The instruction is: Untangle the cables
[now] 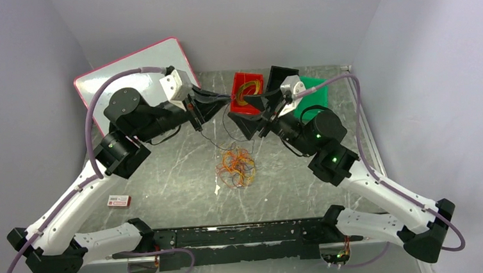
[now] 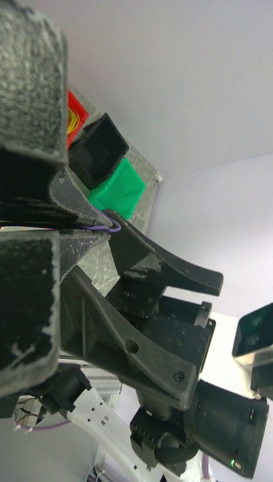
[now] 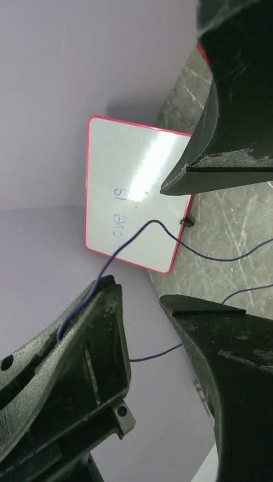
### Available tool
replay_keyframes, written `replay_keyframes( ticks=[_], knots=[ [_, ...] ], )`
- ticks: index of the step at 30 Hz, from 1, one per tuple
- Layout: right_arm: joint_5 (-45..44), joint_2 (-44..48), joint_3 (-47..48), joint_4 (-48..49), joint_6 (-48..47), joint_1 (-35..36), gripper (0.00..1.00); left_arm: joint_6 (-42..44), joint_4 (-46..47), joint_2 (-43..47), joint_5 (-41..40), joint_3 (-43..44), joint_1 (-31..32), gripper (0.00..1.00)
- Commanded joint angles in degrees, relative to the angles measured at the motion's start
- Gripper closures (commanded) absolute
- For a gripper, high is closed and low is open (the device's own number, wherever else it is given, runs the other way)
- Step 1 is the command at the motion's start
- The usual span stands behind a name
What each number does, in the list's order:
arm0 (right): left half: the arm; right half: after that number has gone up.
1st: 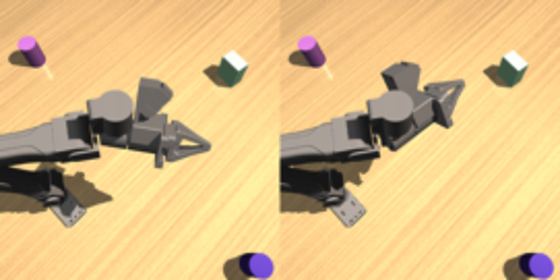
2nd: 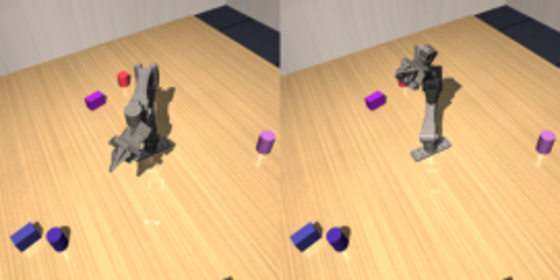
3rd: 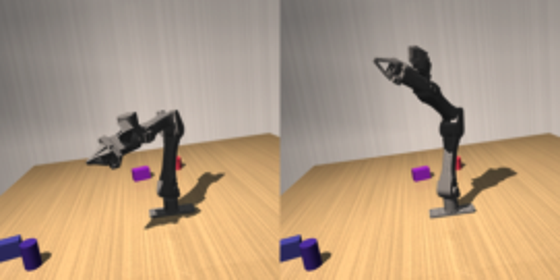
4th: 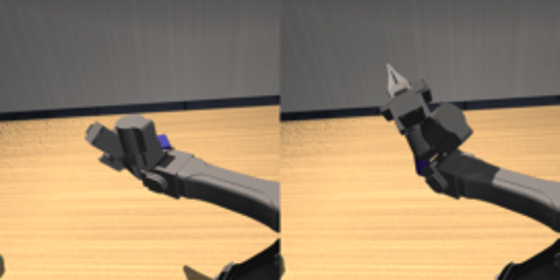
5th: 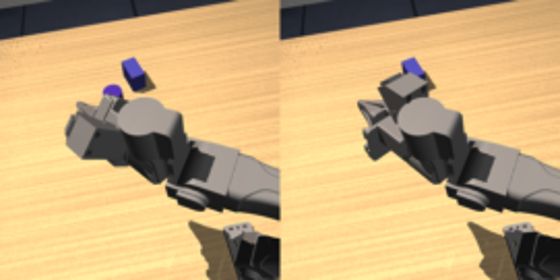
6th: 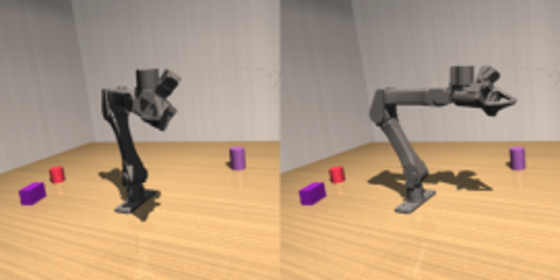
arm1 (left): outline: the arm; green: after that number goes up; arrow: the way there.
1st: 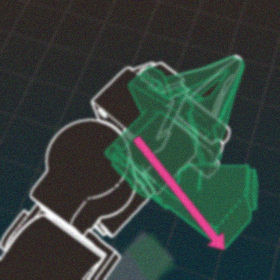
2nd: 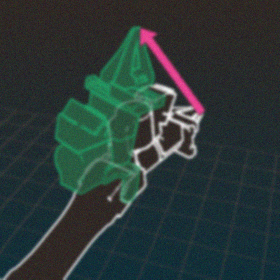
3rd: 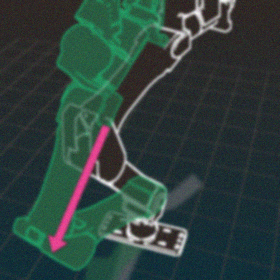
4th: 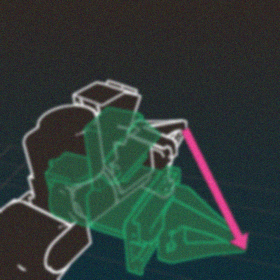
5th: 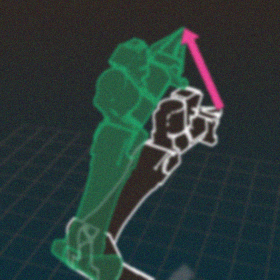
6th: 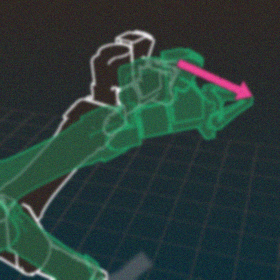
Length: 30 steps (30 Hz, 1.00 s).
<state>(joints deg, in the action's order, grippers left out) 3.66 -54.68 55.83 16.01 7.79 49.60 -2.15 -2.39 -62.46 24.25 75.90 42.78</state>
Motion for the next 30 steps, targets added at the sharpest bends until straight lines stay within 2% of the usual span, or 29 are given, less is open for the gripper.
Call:
replay_keyframes(
  ticks=[1, 10, 20, 21, 24, 26, 28, 30],
  knots=[
    [-0.41, -0.59, 3.12, 1.26, -2.98, 0.23, 0.32, -0.19, 2.0, 0.93, 4.93, -0.13, -0.29, 0.93],
    [-0.87, -1.75, 5.97, -1.0, -7.8, 0.23, 0.36, -0.33, 1.76, 1.03, 7.08, -0.22, -0.31, 0.93],
    [1.43, -4.29, 8.2, -2.11, -10.42, 0.28, 0.53, -0.92, 2.27, 0.93, 9.38, -0.14, -0.3, 0.93],
    [1.63, -4.36, 8.47, -2.23, -10.49, 0.24, 0.57, -0.92, 2.29, 0.93, 9.32, -0.18, -0.33, 0.93],
    [1.48, -4.57, 9.28, -2.98, -10.53, 0.2, 0.85, -0.92, 2.37, 1.31, 8.66, -0.75, -0.31, 0.93],
    [0.73, -4.14, 9.01, -2.56, -10.16, 0.27, 0.97, -0.97, 2.6, 1.75, 7.74, -1.39, -0.26, 0.93],
    [-0.58, -3.71, 9.18, -2.46, -9.57, 0.26, 1.0, -1.08, 2.72, 2.14, 6.61, -1.98, -0.33, 0.9],
    [-1.34, -3.64, 10.78, -3.41, -9.26, 0.24, 1.0, -1.33, 2.62, 2.3, 5.75, -2.3, -0.33, 0.76]
  ],
)
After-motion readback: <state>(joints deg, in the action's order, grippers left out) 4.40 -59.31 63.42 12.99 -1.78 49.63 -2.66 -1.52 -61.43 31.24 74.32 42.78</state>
